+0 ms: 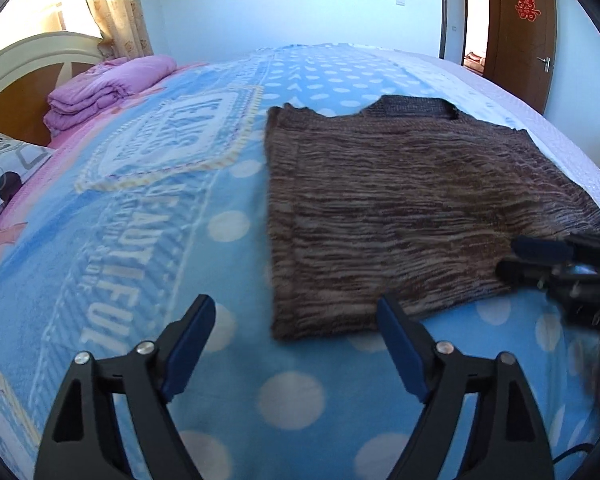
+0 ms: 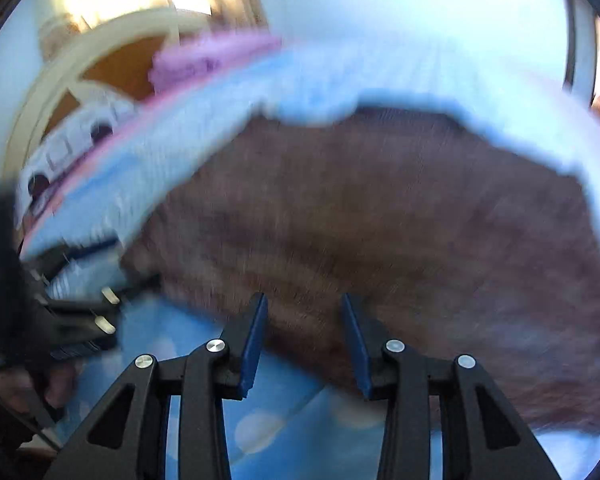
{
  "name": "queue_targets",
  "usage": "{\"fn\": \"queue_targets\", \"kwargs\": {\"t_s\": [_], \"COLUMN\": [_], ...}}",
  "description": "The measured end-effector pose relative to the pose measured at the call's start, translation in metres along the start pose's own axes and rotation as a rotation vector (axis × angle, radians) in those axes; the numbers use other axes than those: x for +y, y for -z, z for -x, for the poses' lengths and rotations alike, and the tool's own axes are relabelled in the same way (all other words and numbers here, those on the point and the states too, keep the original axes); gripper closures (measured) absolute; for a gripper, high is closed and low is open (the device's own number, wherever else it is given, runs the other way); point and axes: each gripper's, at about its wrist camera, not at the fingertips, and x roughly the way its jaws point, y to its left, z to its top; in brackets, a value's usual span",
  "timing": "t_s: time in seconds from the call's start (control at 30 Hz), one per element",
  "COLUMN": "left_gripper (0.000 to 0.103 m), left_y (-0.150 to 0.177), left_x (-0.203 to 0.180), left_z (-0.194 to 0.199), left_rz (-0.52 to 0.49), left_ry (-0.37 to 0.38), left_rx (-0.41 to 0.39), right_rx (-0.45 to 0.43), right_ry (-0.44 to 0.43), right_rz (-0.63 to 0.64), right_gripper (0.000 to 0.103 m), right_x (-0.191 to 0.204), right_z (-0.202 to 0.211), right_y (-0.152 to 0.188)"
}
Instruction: Fold small clothes
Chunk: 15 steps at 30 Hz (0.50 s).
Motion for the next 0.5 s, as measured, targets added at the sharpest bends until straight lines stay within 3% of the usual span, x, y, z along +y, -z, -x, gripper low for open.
{"fn": "queue_targets", "kwargs": {"t_s": [0.1,0.27,0.5], "left_gripper": [0.008,0.007,0.004], "left_y": [-0.001,-0.007,-0.024], "left_x": [0.012,0.032,0.056], "left_z": [0.002,-0.001,-0.004], "left_rz": [-0.002,0.009,-0.011], "left_ry": [-0.027,-0.055,-0.111], "left_rx": [-0.01,-0.005,-0.025], "right_rx": [-0.04,-0.036,-0.041], "right_ry": [0.025,0.053,0.071], "right_rz": [0.05,0.116,0.161], "right_gripper": [0.062,0.062,0.062], "right_x": [0.012,0.022,0.035], "right_z": [0.009,0.018,0.026], "right_y": [0.018,0.033,0.018]}}
